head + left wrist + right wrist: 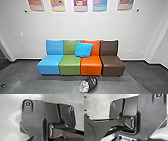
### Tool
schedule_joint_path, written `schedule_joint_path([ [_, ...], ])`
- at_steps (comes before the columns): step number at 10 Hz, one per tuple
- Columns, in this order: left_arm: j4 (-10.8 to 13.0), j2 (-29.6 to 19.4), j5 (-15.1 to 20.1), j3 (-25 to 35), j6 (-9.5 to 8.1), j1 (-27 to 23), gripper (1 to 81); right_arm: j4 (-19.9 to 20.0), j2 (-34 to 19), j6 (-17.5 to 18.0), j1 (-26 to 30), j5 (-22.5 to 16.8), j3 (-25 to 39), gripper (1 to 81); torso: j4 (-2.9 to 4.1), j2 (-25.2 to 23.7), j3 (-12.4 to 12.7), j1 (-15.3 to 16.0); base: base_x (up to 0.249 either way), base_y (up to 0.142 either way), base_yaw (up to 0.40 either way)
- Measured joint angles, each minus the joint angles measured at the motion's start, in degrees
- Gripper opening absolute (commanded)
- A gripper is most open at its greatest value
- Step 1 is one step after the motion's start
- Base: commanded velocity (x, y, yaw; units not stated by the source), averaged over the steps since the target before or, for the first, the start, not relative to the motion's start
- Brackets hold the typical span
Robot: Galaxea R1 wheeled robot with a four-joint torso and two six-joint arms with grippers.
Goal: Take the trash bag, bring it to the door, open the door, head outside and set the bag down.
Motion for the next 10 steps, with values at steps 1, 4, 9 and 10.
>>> schedule_joint_path([
  [1, 0.00, -0.02, -0.02, 0.00, 0.00, -0.04, 81.1, 0.02, 0.00, 0.00, 0.02, 0.05, 0.00, 81.1, 0.00, 0.00, 0.00, 0.00, 0.194, 0.000, 0.000],
  [4, 0.00, 0.00, 0.00, 0.00, 0.00, -0.01, 81.1, 0.00, -0.02, -0.02, 0.02, 0.02, 0.00, 81.1, 0.00, 0.00, 0.00, 0.02, 0.194, 0.000, 0.000],
  [9, 0.00, 0.00, -0.02, 0.00, 0.00, -0.01, 81.1, 0.00, -0.11, -0.02, 0.02, 0.02, -0.02, 81.1, 0.00, 0.00, 0.00, 0.02, 0.193, 0.000, 0.000],
  [10, 0.00, -0.02, -0.02, 0.00, 0.02, -0.01, 81.1, 0.02, -0.11, -0.02, 0.02, 0.05, -0.02, 81.1, 0.00, 0.00, 0.00, 0.02, 0.191, 0.000, 0.000],
])
